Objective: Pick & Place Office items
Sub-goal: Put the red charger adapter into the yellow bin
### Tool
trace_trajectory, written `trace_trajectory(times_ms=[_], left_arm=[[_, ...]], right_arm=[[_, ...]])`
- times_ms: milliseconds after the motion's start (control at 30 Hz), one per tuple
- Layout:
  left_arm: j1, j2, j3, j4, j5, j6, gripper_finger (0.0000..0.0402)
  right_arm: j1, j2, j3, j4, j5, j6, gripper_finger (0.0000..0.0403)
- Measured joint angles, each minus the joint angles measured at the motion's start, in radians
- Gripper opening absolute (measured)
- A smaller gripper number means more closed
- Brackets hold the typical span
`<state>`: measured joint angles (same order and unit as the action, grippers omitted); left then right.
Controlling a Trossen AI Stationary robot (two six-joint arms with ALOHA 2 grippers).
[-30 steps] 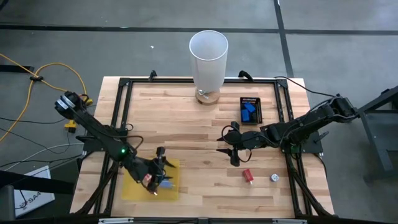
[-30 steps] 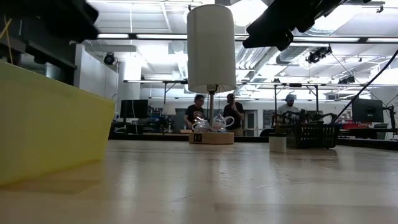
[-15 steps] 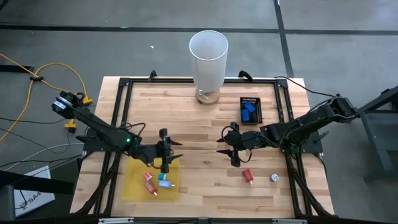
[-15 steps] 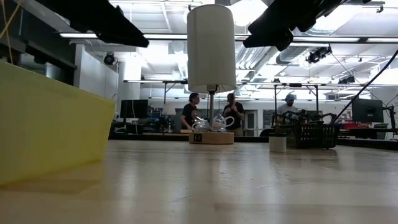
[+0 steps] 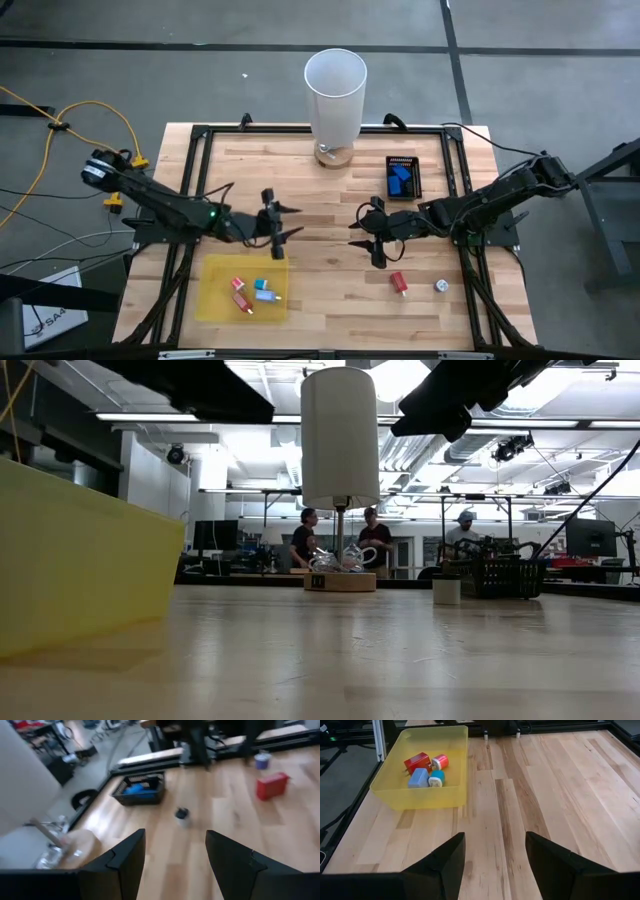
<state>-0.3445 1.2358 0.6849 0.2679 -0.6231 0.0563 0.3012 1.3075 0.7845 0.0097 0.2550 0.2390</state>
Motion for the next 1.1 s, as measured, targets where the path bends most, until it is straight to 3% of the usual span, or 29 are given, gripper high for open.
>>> trace_trajectory(times_ms=[167,367,500,1100], left_arm=[[0.073,0.003,0.000,0.042,0.018,0.029,0.0199],[0.128,0.007,0.000,0.080,0.230,0.018,0.0199],[0.131,0.010,0.000,0.117,0.309,0.059,0.0199],[0.132,0.010,0.000,0.137,0.318,0.103,0.0199]], right_arm=[[0.000,0.000,0.000,0.000,0.000,0.000,0.0194],[0.000,0.000,0.000,0.000,0.000,-0.007,0.0194],[0.000,0.000,0.000,0.000,0.000,-0.008,0.0194],[0.000,0.000,0.000,-0.001,0.000,-0.007,0.0194]])
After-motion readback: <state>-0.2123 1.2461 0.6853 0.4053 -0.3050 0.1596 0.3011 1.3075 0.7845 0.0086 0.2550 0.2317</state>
